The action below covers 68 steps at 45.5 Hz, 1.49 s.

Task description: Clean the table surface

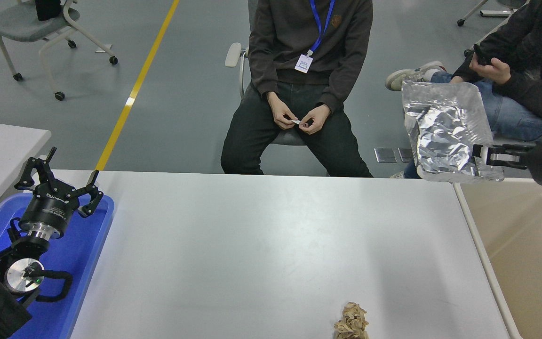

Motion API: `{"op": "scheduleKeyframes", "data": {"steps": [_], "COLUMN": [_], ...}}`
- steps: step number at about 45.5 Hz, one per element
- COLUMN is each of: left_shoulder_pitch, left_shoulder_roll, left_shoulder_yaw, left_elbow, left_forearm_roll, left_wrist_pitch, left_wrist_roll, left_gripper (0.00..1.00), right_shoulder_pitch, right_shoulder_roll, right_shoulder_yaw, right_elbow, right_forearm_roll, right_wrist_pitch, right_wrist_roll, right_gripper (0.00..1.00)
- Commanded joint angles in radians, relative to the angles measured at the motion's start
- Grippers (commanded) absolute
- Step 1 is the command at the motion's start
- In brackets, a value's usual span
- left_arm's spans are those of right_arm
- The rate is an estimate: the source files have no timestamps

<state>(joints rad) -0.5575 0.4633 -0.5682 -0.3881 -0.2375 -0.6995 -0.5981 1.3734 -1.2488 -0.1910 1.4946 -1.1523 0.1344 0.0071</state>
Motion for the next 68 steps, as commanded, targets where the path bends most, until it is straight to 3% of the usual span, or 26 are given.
{"op": "scheduleKeyframes", "data": {"steps": [1, 14, 30, 40, 46, 56, 68], "left_shoulder_pitch": [0.001, 0.001, 0.001, 0.001, 0.001, 0.001, 0.001], "left_shoulder_roll": [0.0, 0.0, 0.0, 0.0, 0.0, 0.0, 0.0], "left_shoulder_yaw": [0.001, 0.001, 0.001, 0.001, 0.001, 0.001, 0.001], "left_elbow": [0.0, 0.0, 0.0, 0.0, 0.0, 0.0, 0.0], "left_forearm_roll": [0.0, 0.0, 0.0, 0.0, 0.0, 0.0, 0.0], "left_wrist_pitch": [0.0, 0.0, 0.0, 0.0, 0.0, 0.0, 0.0], "left_wrist_roll": [0.0, 0.001, 0.0, 0.0, 0.0, 0.0, 0.0], "left_gripper": [1.0, 1.0, 1.0, 1.0, 1.0, 1.0, 1.0], "right_shoulder_pitch": [-0.042, -0.112, -0.287, -0.355, -0.412, -0.531, -0.616], "right_shoulder_roll": [-0.049, -0.047, 0.083, 0.117, 0.141, 0.23, 0.273], "right_shoulder_yaw": [-0.001, -0.013, 0.025, 0.034, 0.036, 0.018, 0.012], "right_elbow": [-0.089, -0.234, -0.513, -0.56, -0.576, -0.721, -0.853], "right_forearm_roll": [0.002, -0.001, 0.009, 0.25, 0.293, 0.215, 0.103], "right_wrist_pitch": [0.004, 0.005, -0.001, -0.013, -0.044, -0.099, -0.133], "right_wrist_roll": [0.046, 0.135, 0.186, 0.188, 0.188, 0.205, 0.315], "right_gripper": [0.0, 0.0, 0.0, 0.0, 0.0, 0.0, 0.0]}}
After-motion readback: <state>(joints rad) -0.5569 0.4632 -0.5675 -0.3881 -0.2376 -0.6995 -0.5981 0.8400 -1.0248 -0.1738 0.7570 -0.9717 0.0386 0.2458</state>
